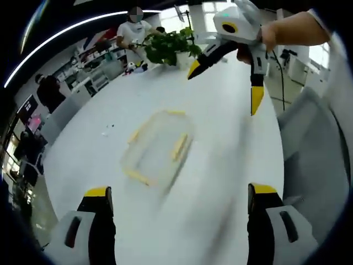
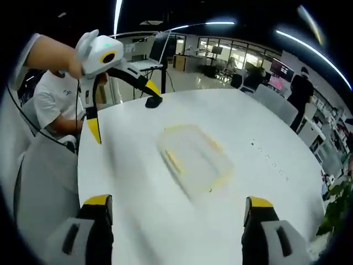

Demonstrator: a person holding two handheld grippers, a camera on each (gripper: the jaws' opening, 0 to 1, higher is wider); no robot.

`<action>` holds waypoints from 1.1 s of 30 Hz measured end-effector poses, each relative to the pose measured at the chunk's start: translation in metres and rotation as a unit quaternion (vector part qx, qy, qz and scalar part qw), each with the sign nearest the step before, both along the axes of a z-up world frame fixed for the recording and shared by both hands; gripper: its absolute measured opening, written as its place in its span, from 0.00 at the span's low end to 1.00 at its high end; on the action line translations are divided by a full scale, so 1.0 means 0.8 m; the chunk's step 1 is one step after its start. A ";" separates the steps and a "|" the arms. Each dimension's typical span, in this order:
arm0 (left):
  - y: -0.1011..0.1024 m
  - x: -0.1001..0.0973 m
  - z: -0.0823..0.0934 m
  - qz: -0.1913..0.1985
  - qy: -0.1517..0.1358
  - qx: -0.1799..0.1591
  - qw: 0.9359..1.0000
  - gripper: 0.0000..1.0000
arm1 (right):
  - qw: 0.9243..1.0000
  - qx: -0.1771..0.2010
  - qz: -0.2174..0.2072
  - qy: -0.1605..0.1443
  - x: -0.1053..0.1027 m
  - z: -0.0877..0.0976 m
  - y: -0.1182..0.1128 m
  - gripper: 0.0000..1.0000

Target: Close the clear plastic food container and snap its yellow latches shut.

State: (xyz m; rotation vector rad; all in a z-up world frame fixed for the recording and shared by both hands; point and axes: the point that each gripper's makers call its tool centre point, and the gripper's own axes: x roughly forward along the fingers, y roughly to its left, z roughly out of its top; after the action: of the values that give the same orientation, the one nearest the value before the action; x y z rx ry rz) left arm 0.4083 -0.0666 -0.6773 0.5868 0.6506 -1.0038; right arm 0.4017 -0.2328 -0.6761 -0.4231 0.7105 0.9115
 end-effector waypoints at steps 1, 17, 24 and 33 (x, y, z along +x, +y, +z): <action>0.002 -0.006 0.001 0.008 -0.001 0.000 1.000 0.99 | 1.000 0.004 -0.003 -0.004 -0.006 0.003 -0.003 0.99; 0.037 -0.094 0.017 0.093 -0.031 -0.016 0.995 0.98 | 0.996 0.038 -0.075 -0.008 -0.118 0.012 -0.044 0.99; 0.047 -0.147 0.016 0.157 0.004 -0.074 0.985 0.98 | 0.993 0.049 -0.107 -0.018 -0.157 0.016 -0.060 0.99; 0.082 -0.186 0.015 0.207 -0.011 -0.054 0.977 0.99 | 0.985 0.062 -0.159 -0.029 -0.205 0.030 -0.098 0.99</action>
State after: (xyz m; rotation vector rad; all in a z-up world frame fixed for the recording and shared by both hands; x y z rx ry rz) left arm 0.2594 -0.0012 -0.6654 0.3453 0.6610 -0.6351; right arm 0.2379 -0.3113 -0.6525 -0.2165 0.6426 0.6342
